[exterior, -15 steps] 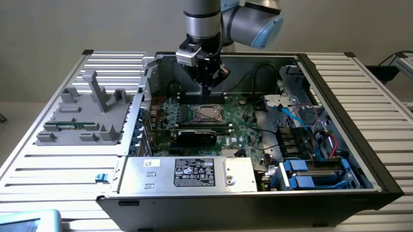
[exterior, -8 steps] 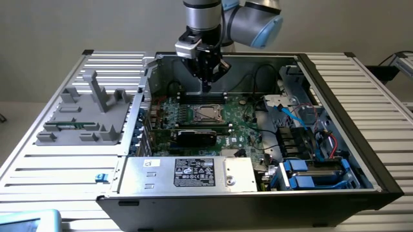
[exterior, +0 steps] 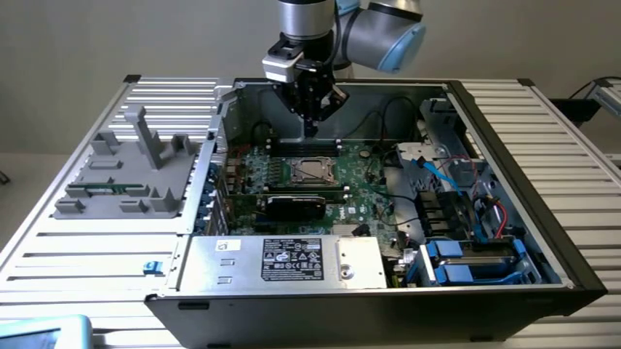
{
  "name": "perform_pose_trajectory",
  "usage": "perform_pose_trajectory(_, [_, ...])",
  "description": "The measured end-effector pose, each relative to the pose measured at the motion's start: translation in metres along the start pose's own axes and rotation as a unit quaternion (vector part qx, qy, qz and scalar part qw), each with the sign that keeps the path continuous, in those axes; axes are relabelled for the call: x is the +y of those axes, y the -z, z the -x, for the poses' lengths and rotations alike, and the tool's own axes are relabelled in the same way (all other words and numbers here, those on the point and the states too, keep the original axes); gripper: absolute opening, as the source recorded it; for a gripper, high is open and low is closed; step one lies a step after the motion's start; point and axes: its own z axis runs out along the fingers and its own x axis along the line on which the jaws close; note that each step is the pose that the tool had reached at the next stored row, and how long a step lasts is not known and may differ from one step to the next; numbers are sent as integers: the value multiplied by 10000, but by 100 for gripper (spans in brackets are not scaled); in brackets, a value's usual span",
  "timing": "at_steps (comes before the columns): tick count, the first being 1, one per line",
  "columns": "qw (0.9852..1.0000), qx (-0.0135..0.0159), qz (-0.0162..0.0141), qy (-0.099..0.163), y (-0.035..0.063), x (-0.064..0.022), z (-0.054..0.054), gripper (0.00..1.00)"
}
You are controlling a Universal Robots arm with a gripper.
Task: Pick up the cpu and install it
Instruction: 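Install the first cpu locking lever, then install the second cpu locking lever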
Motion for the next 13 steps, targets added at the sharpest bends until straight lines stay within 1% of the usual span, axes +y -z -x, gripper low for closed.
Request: perform_pose_trajectory(13, [10000, 0, 1, 0, 2, 2, 0, 11])
